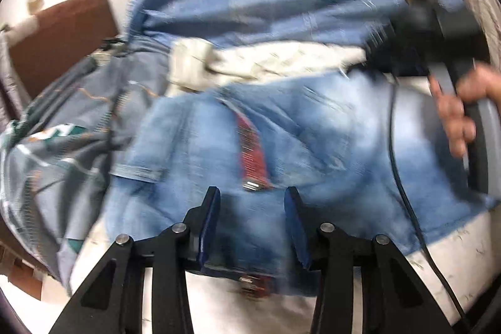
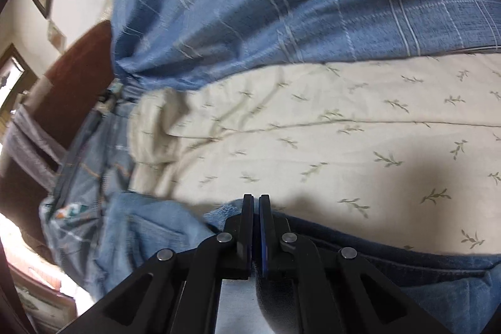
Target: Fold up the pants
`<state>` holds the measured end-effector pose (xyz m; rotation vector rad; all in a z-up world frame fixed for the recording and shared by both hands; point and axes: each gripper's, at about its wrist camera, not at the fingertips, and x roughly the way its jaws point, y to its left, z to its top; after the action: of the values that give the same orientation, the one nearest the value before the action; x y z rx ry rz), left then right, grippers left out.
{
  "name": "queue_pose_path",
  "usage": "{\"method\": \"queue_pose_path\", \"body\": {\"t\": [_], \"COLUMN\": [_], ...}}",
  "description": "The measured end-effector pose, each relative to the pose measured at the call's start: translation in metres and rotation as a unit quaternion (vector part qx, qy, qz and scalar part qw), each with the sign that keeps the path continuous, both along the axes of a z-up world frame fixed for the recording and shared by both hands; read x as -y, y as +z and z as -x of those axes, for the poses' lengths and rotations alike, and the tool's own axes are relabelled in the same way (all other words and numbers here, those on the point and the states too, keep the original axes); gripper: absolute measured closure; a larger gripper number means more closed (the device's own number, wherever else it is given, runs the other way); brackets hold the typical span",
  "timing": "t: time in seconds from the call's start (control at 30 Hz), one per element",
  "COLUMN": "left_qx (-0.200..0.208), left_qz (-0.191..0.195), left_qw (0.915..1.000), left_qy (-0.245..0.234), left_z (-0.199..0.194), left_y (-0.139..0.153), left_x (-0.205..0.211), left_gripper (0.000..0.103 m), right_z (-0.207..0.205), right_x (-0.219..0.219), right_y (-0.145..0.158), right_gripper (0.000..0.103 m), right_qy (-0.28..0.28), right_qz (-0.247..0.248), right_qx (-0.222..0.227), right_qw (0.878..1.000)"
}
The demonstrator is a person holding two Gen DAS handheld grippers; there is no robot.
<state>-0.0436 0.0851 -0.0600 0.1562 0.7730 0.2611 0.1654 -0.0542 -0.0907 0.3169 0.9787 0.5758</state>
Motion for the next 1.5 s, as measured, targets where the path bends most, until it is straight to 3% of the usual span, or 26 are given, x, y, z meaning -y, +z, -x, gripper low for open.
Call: {"method": "queue_pose_path", "body": {"t": [0.13, 0.27, 0.4, 0.5, 0.7, 0.9, 0.93, 1.03, 1.1, 1.2, 1.37, 1.4, 1.43, 1.5], "left_qx": [-0.016, -0.042, -0.053, -0.061, -0.065, -0.067, -0.066, -0.056, -0.047, -0.014, 0.006, 0.004, 0.001, -0.008], "left_qz": [-0.007, -0.033, -0.026, -0.017, -0.027, -0.038, -0.036, -0.005, 0.016, 0.036, 0.029, 0.03, 0.03, 0.025], "left_qw": [0.9988, 0.9981, 0.9979, 0.9977, 0.9971, 0.9965, 0.9966, 0.9976, 0.9977, 0.9985, 0.9995, 0.9994, 0.9992, 0.9981], "left_qy": [0.045, 0.031, 0.025, 0.022, 0.026, 0.033, 0.034, 0.04, 0.045, 0.039, -0.007, -0.015, -0.027, -0.056], "left_z": [-0.005, -0.01, -0.008, -0.006, -0.006, -0.008, -0.007, -0.006, -0.005, 0.001, 0.003, 0.002, 0.001, -0.003], "left_y": [-0.006, -0.019, -0.02, -0.02, -0.022, -0.023, -0.023, -0.019, -0.015, -0.003, 0.004, 0.003, 0.001, -0.003], "left_x": [-0.022, -0.021, -0.023, -0.027, -0.022, -0.018, -0.018, -0.026, -0.03, -0.029, -0.002, 0.004, 0.012, 0.03], "left_gripper": [0.058, 0.058, 0.058, 0.058, 0.058, 0.058, 0.058, 0.058, 0.058, 0.058, 0.058, 0.058, 0.058, 0.058], "right_z": [-0.01, -0.018, -0.014, -0.003, 0.038, 0.043, 0.042, 0.039, 0.041, 0.047, 0.051, 0.051, 0.049, 0.048], "right_x": [0.002, 0.032, 0.063, 0.072, 0.028, -0.003, -0.001, 0.008, 0.026, 0.062, 0.111, 0.114, 0.116, 0.118], "right_y": [-0.026, -0.027, -0.004, 0.013, 0.024, -0.029, -0.031, -0.02, -0.002, 0.021, 0.026, 0.024, 0.022, 0.016], "right_gripper": [0.1, 0.097, 0.095, 0.094, 0.094, 0.096, 0.096, 0.095, 0.095, 0.095, 0.081, 0.073, 0.054, 0.031], "right_qy": [-0.01, -0.04, -0.062, -0.046, 0.07, 0.059, 0.057, 0.066, 0.063, 0.038, -0.003, -0.005, -0.007, -0.008], "right_qz": [0.016, -0.076, -0.097, -0.115, -0.061, 0.029, 0.018, 0.001, -0.018, -0.001, 0.05, 0.056, 0.064, 0.077], "right_qx": [-0.035, -0.088, -0.066, -0.047, -0.04, -0.084, -0.08, -0.098, -0.069, -0.019, 0.003, 0.003, 0.002, 0.0], "right_qw": [0.999, 0.992, 0.991, 0.991, 0.995, 0.994, 0.995, 0.993, 0.995, 0.999, 0.999, 0.998, 0.998, 0.997]}}
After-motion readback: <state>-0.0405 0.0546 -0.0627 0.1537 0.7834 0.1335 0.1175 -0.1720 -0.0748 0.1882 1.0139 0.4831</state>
